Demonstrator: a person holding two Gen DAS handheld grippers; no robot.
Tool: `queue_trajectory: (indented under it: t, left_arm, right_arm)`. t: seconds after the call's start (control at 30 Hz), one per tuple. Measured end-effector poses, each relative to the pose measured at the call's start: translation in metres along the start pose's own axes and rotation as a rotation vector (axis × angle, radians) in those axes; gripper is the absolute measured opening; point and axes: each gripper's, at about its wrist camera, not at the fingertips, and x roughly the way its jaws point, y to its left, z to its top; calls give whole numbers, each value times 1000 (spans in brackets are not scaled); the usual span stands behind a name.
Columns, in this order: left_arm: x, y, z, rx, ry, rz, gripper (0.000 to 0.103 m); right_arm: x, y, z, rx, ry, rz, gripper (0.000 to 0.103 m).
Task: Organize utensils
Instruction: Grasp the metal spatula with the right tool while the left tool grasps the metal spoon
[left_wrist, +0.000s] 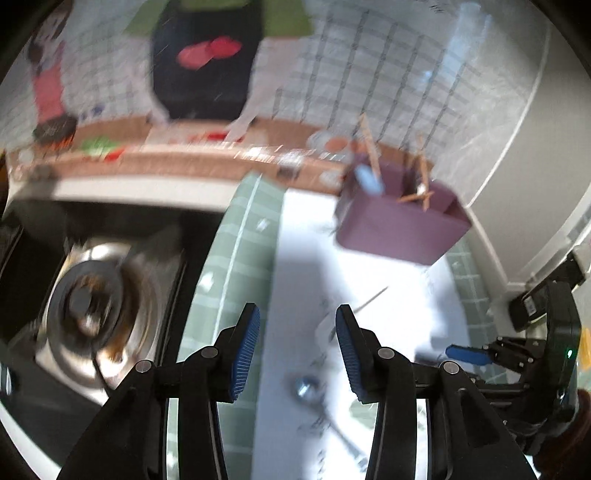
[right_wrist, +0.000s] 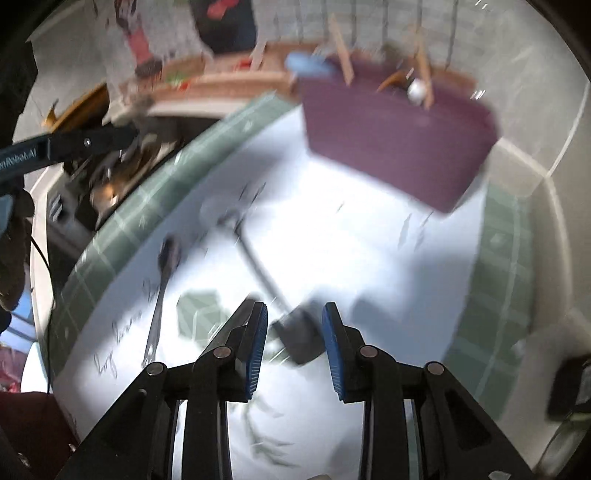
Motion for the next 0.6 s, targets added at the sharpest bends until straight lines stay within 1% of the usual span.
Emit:
queue_trajectory:
  t: [0.07, 0.17, 0.23, 0.27, 0.33, 0.43, 0.53, 0.6]
  left_arm:
    - [2, 12, -12, -33, 18, 7, 44]
    - [3, 28, -28, -74, 43, 20, 44]
    - [3, 34, -36, -88, 47, 28, 44]
    - [4, 35, -40, -93, 54, 34, 44]
    - [7, 33, -43, -92, 71, 34, 44]
    - [15, 27, -51, -86, 110, 24, 44]
    - [25, 18, -58, -90, 159, -2, 44]
    - [33, 10, -62, -86, 193, -24, 44]
  right_arm:
    - [8, 9, -10, 19, 36, 18, 29]
    - [13, 21, -16, 68, 57, 56, 29]
    - [17, 29, -16, 91, 69, 50, 29]
    - [21, 34, -16, 97, 77, 37, 30]
    - [22, 41, -13, 96, 64, 7, 30]
    - [26, 55, -10, 42, 70, -52, 30]
    - [24, 60, -15, -41, 63, -114, 26]
    - [21, 55, -19, -50, 56, -116, 24]
